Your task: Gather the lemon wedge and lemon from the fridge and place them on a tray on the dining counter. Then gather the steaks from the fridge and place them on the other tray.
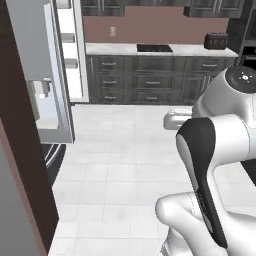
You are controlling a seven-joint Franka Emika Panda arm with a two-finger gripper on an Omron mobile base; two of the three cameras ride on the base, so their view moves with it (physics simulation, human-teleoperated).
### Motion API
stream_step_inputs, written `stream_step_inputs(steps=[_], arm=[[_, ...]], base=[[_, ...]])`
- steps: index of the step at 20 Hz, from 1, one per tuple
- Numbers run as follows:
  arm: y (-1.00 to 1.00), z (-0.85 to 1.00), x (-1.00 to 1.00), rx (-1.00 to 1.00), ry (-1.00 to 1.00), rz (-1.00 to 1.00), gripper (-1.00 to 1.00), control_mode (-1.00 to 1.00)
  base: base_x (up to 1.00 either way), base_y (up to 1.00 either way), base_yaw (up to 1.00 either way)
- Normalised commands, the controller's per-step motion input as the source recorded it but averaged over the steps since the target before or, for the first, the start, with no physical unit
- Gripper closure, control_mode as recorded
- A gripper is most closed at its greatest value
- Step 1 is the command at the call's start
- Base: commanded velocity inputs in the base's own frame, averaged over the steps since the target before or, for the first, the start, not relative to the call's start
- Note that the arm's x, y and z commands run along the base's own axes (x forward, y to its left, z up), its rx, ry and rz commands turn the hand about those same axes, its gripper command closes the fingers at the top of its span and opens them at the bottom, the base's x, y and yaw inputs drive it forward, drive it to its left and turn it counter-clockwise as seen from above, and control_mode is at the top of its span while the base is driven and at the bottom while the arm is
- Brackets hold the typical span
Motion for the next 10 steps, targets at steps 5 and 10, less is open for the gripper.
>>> stream_step_inputs(steps=[5, 10], arm=[[0.00, 0.00, 0.00, 0.00, 0.00, 0.00, 1.00, 1.00], [0.00, 0.00, 0.00, 0.00, 0.00, 0.00, 1.00, 1.00]], base=[[-0.88, -0.41, -0.17], [-0.75, -0.79, -0.08]])
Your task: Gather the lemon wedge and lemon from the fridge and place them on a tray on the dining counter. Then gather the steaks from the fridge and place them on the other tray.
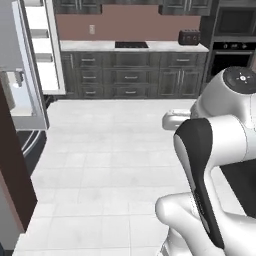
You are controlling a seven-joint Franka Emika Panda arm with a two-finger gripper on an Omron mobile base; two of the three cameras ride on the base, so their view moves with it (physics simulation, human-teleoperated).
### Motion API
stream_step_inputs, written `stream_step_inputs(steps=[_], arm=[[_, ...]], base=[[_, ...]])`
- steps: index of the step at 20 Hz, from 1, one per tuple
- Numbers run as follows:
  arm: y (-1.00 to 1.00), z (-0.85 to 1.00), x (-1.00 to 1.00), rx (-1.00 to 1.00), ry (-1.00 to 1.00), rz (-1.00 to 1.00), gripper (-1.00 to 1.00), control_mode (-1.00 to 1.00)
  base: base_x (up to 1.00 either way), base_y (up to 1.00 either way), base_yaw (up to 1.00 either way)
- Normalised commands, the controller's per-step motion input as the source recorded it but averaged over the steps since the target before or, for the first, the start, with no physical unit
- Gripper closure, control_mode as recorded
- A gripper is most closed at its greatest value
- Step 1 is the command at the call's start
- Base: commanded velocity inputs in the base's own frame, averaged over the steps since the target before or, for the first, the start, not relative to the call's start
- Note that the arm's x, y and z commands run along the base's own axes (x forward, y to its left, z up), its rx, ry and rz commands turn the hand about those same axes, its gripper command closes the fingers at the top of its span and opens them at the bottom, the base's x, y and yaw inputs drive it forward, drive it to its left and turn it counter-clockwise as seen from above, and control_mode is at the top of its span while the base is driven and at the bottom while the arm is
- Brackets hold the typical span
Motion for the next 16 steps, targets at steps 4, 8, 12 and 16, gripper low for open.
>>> stream_step_inputs(steps=[4, 8, 12, 16], arm=[[0.00, 0.00, 0.00, 0.00, 0.00, 0.00, 1.00, 1.00], [0.00, 0.00, 0.00, 0.00, 0.00, 0.00, 1.00, 1.00], [0.00, 0.00, 0.00, 0.00, 0.00, 0.00, 1.00, 1.00], [0.00, 0.00, 0.00, 0.00, 0.00, 0.00, 1.00, 1.00]], base=[[-0.83, -0.98, -0.02], [-0.81, -0.95, -0.03], [-0.47, -1.00, -0.02], [-0.08, -1.00, -0.01]])
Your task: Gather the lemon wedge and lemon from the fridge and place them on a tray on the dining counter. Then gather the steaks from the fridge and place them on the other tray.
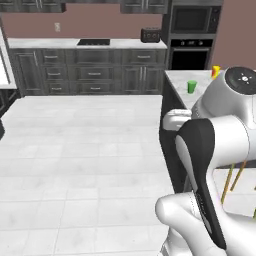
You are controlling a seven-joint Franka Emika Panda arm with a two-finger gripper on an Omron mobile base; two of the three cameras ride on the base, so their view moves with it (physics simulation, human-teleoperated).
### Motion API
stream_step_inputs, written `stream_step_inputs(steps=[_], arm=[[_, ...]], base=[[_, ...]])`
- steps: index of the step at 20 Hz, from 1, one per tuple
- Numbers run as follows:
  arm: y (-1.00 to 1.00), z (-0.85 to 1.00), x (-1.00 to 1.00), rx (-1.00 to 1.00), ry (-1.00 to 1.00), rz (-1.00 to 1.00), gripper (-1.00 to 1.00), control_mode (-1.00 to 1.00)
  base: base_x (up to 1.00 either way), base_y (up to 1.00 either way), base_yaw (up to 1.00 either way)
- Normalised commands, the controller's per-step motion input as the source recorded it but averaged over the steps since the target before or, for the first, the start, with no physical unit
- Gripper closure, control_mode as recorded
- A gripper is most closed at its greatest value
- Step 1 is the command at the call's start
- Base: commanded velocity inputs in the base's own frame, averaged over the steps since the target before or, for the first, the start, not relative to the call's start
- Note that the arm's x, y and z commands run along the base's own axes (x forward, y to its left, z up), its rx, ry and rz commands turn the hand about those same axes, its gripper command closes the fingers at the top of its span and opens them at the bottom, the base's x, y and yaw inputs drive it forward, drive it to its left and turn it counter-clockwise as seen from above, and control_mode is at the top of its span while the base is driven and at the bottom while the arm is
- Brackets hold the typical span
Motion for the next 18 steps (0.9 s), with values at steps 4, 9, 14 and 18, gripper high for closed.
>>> stream_step_inputs(steps=[4, 9, 14, 18], arm=[[0.00, 0.00, 0.00, 0.00, 0.00, 0.00, 1.00, 1.00], [0.00, 0.00, 0.00, 0.00, 0.00, 0.00, 1.00, 1.00], [0.00, 0.00, 0.00, 0.00, 0.00, 0.00, 1.00, 1.00], [0.00, 0.00, 0.00, 0.00, 0.00, 0.00, 1.00, 1.00]], base=[[0.10, -1.00, -0.02], [0.19, -1.00, -0.02], [0.39, -1.00, -0.04], [0.65, -0.85, -0.02]])
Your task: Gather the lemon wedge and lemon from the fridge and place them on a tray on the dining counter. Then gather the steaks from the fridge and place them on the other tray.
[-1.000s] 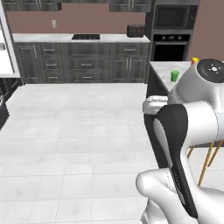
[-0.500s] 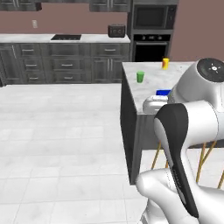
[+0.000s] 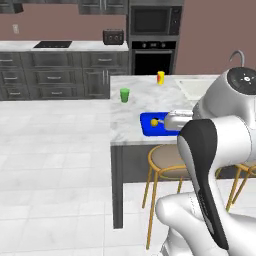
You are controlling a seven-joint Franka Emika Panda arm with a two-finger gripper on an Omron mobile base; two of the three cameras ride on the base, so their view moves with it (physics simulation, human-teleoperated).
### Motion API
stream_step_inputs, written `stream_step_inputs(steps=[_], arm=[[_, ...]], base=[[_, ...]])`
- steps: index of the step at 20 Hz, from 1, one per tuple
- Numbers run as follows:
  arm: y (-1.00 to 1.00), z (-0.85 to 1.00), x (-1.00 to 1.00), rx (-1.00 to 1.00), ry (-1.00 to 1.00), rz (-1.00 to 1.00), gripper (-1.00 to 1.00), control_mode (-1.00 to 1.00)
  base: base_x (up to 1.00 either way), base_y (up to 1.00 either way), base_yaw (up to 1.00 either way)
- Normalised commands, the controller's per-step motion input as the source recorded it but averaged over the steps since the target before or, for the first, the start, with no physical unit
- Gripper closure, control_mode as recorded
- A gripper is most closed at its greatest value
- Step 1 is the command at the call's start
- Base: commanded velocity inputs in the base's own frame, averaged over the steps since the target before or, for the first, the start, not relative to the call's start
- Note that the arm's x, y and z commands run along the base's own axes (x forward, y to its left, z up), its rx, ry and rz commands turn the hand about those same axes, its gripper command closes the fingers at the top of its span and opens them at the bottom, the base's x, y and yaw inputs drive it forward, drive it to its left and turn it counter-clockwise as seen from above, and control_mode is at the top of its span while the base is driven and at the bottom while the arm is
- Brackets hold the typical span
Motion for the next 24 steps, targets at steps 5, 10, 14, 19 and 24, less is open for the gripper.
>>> stream_step_inputs(steps=[5, 10, 14, 19, 24], arm=[[0.00, 0.00, 0.00, 0.00, 0.00, 0.00, 1.00, 1.00], [0.00, 0.00, 0.00, 0.00, 0.00, 0.00, 1.00, 1.00], [-0.51, 0.01, 0.58, 0.08, 0.07, 0.00, 1.00, -1.00], [-0.43, -0.10, 0.97, 0.06, 0.13, 0.00, 1.00, -1.00], [-0.01, -0.54, 1.00, 0.00, 0.17, 0.00, 1.00, -1.00]], base=[[0.54, -0.76, -0.01], [0.35, -0.60, -0.01], [0.12, -0.16, 0.00], [0.00, 0.00, 0.00], [0.00, 0.00, 0.00]])
